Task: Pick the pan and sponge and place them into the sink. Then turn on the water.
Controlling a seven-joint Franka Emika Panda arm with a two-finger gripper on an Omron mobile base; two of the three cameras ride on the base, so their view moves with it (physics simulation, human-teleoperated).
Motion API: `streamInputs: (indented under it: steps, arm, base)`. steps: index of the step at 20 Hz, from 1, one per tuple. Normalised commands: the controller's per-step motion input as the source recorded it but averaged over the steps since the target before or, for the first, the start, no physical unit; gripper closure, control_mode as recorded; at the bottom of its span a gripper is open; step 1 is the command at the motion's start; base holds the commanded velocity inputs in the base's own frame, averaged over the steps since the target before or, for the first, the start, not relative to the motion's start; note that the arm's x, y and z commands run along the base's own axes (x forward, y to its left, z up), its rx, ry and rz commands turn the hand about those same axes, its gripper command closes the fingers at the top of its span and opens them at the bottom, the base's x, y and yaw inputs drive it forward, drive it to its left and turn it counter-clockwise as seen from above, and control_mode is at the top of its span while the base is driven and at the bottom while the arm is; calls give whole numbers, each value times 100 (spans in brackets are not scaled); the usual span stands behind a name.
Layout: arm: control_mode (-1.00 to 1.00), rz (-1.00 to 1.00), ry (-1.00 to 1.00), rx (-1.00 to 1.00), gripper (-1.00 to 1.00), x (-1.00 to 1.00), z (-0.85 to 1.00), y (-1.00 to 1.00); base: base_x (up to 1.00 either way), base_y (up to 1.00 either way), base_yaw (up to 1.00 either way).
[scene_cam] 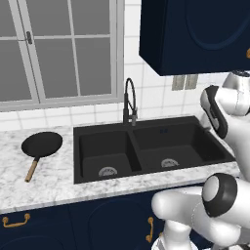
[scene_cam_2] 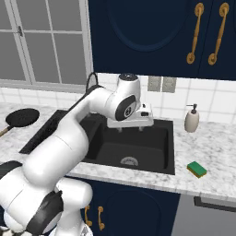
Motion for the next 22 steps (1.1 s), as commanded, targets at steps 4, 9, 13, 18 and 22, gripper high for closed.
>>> streamInputs:
  steps: [4,9,13,18,22]
  arm:
    - [-100,0,12,-2,-100,40,-56,-94]
    - [-100,0,17,0,-100,74,-54,-86]
    - [-100,0,17,0,-100,34,-32,-40]
    - [-100,0,9,0,-100,6,-7,-21]
    - [-100,0,5,0,-100,4,-17,-8]
  base:
    - [0,0,0]
    - [0,0,0]
    - [0,0,0]
    - [0,0,0]
    - [0,0,0]
